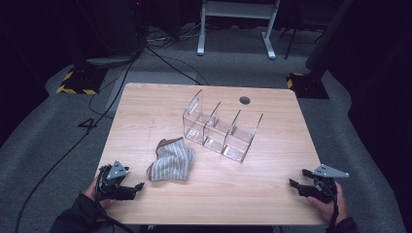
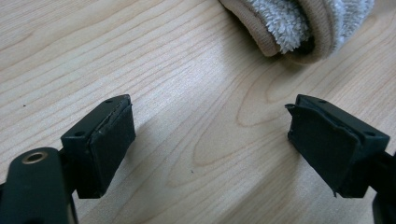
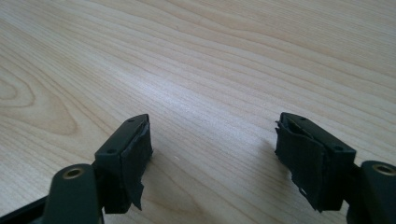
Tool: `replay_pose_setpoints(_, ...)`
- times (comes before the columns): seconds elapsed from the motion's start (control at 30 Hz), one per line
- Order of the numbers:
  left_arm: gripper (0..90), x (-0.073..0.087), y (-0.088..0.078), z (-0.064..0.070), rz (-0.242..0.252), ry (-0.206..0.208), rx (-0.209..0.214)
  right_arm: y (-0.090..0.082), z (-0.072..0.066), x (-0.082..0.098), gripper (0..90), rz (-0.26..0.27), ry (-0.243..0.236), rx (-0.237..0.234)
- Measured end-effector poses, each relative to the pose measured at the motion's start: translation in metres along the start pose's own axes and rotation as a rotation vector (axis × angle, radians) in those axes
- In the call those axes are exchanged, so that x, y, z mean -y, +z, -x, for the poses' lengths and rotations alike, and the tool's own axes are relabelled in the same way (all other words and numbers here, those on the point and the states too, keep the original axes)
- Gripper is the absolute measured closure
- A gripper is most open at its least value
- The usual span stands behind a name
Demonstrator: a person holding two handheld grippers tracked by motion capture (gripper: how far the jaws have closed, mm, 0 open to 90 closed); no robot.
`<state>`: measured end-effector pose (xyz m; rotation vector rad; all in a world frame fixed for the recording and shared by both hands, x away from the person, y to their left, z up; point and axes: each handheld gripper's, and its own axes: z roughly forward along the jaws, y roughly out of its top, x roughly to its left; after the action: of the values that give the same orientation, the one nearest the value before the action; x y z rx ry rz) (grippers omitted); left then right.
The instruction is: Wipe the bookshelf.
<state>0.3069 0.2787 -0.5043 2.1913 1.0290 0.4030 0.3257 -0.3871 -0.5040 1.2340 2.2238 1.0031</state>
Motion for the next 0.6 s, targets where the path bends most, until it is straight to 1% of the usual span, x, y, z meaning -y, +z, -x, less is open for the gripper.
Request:
replay_pose_setpoints(0.17, 14.5, -0.0004, 0.0001, -0.0004, -0.002, 0.004, -0.001, 0.0003, 0.0005, -0.0004, 27.2, -0.001, 0.001, 0.000)
replay_pose_setpoints(0.2, 14.4, -0.0003, 0.0003, -0.0001, -0.001, -0.002, -0.001, 0.0004, 0.0006, -0.0004, 27.1, -0.001, 0.001, 0.000)
replay_pose_setpoints(0.33, 14.1, -0.0007, 0.0005, 0.0001, -0.003, -0.002, -0.006, 0.0004, 0.0007, -0.0005, 27.2, -0.001, 0.001, 0.000)
replay_pose_setpoints(0.43, 13.3, -0.0011, 0.0012, 0.0005, -0.005, -0.011, -0.008, 0.0005, 0.0008, -0.0005, 27.2, 0.000, 0.001, -0.001)
replay_pose_setpoints(0.6, 12.1, -0.0017, 0.0019, 0.0006, -0.006, -0.014, -0.010, 0.0005, 0.0010, -0.0005, 27.2, 0.000, 0.002, -0.001)
